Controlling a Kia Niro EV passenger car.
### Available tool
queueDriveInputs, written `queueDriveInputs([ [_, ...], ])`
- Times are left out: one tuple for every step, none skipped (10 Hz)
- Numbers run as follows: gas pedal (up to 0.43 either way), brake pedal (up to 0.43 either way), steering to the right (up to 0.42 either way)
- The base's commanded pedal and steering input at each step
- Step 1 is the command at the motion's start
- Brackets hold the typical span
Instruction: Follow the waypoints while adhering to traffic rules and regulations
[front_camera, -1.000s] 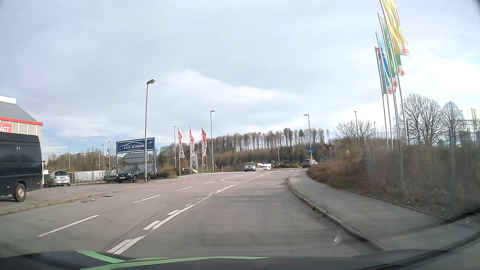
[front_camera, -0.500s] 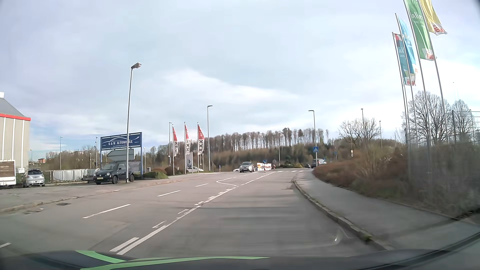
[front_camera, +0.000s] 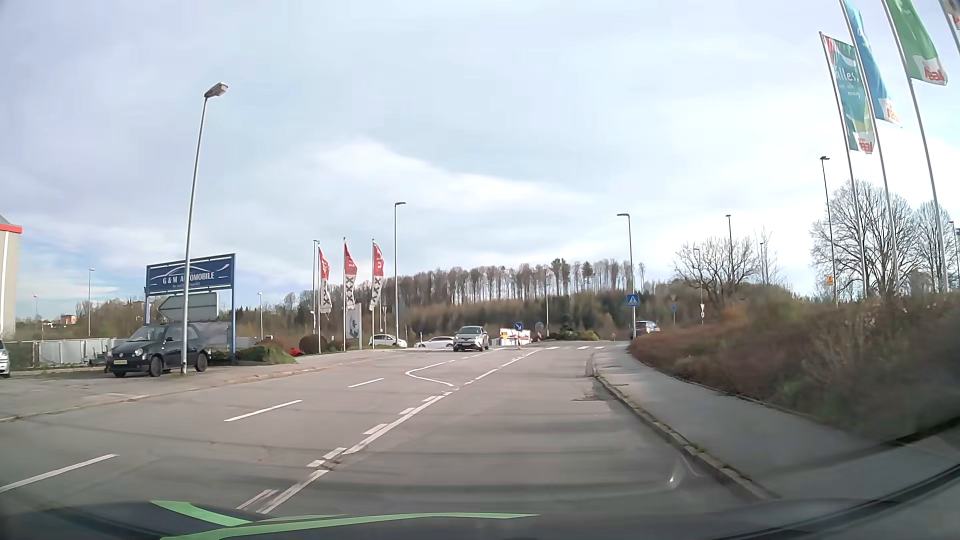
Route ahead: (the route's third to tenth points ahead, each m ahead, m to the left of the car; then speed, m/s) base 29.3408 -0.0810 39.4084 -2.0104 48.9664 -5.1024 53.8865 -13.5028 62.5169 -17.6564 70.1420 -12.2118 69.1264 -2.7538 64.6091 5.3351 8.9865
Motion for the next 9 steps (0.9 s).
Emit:
queueDriveInputs([
  [0.240, 0.000, 0.031],
  [0.240, 0.000, 0.034],
  [0.240, 0.000, 0.037],
  [0.240, 0.000, 0.038],
  [0.220, 0.000, 0.039],
  [0.209, 0.000, 0.039],
  [0.197, 0.000, 0.039],
  [0.130, 0.000, 0.039],
  [0.118, 0.000, 0.039],
])
